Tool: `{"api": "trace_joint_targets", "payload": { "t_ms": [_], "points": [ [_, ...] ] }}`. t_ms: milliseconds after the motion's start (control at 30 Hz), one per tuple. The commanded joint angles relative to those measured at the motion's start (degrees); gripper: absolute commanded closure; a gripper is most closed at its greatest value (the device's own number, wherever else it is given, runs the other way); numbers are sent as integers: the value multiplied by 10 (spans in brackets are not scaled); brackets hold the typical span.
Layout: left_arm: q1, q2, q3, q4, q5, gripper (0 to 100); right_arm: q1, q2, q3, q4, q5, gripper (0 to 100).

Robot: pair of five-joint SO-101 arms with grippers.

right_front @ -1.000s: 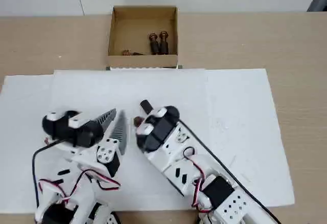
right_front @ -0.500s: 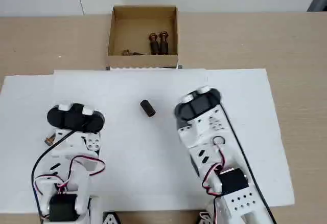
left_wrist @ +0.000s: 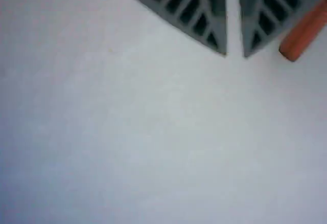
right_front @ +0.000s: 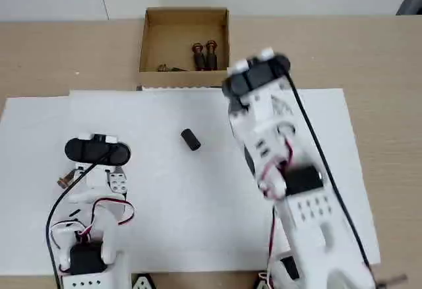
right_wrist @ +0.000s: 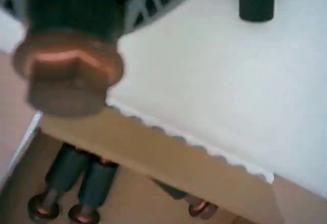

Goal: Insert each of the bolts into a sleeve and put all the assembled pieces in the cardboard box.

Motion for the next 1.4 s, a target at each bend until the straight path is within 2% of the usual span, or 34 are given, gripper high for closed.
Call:
{"api": "trace_joint_targets", "payload": {
  "t_ms": [0,167,467,833,1067,1267,1367],
  "points": [
    [-1,-7,5,-13,4,994,2,113,-144,-4,9,995],
    [-1,-7,7,-12,4,994,1,264,-283,-14,53,995],
    [-1,-7,15,-11,4,994,-2,504,-440,-183,138,995],
    [-1,-7,20,-11,4,994,-14,719,-574,-313,193,995],
    [-1,-7,20,-11,4,994,-34,765,-598,-299,247,987],
    [-1,-7,21,-11,4,994,-33,764,-601,-238,246,818],
    [-1,-7,21,-11,4,994,-32,764,-601,-236,247,820]
  ]
}}
